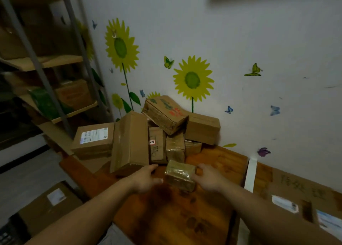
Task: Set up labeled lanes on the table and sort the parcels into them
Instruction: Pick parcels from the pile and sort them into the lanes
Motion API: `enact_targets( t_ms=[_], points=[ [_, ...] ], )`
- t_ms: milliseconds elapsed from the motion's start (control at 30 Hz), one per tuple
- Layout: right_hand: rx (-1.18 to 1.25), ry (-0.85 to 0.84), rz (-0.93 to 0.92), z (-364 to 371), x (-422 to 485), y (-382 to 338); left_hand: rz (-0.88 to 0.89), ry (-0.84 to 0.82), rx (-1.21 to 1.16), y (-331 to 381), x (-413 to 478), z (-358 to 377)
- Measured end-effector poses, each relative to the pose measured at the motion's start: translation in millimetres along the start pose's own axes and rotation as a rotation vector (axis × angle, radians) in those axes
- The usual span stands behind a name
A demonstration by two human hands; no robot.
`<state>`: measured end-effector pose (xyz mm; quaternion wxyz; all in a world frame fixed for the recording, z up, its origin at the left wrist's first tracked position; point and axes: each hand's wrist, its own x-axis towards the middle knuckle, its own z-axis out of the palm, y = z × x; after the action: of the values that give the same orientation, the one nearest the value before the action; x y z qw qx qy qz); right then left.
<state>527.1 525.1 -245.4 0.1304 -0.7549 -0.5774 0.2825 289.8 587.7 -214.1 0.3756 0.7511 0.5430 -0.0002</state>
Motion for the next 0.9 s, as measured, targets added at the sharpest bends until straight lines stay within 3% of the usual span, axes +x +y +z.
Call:
enact_targets(
  t_ms=[167,367,500,633,733,900],
  points=[
    [0.109,-0.026,0.129,21,31,-6,0.03,-0.125,-0.057,-11,62,-17],
    [0.527,0.02,0.358,48,75,12,0.013,-0.181,-0.174,-5,133,2],
    [0.684,-0.026,0.477,66,100,20,-0.212,-0.317,-0.363,-1,160,26],
    [0.858,0.091,0.617,70,105,18,-0.374,-0.38,-0.657,-3,175,37],
    [0.963,0.183,0.569,64,91,11,-0.318,-0.342,-0.743,0,173,29],
    [1.157,0.397,0.371,35,57,-11,-0.053,-0.328,-0.885,5,157,-2]
  ],
)
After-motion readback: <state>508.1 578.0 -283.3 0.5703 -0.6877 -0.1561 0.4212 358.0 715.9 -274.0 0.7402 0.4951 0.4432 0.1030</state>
